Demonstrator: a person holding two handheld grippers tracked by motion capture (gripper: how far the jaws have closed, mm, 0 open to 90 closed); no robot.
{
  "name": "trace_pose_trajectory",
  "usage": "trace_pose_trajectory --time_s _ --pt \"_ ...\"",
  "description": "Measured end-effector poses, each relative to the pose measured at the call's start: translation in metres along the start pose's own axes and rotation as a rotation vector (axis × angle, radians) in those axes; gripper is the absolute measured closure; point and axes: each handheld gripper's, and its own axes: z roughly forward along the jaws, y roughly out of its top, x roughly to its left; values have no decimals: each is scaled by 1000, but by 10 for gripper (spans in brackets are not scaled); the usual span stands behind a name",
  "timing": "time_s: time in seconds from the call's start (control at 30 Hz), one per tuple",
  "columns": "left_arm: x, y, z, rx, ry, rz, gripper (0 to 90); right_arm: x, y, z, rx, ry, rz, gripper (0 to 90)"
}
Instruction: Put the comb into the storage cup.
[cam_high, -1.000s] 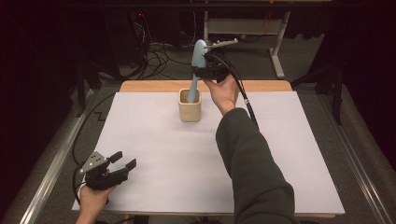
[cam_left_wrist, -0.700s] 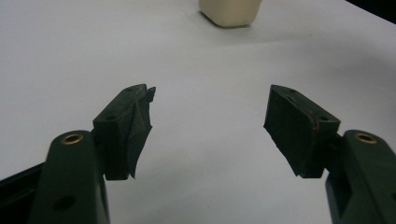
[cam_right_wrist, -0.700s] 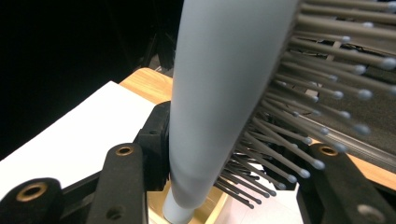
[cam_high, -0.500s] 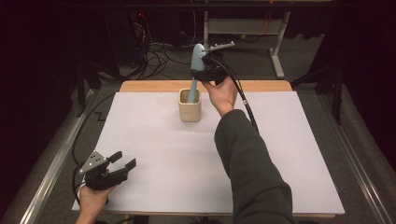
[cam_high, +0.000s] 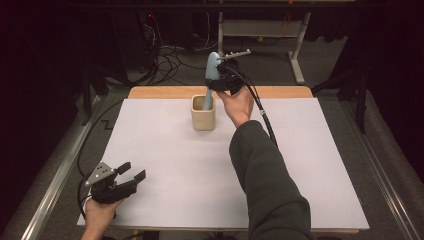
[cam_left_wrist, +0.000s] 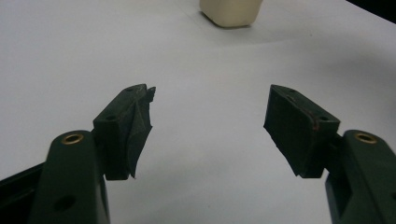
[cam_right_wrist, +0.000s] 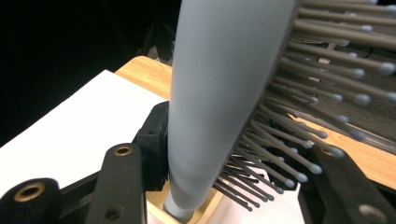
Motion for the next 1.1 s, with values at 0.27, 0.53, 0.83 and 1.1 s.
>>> trace_pose_trajectory --time_s 0.27,0.53,0.83,1.1 --pt "0 0 0 3 3 5 320 1 -2 3 11 -2 0 515" --pt "0 0 1 4 3 4 320 2 -4 6 31 -1 -2 516" --pt "0 0 1 6 2 3 321 3 -7 11 44 -1 2 517" --pt "0 -1 1 12 0 1 321 3 -12 14 47 1 5 518"
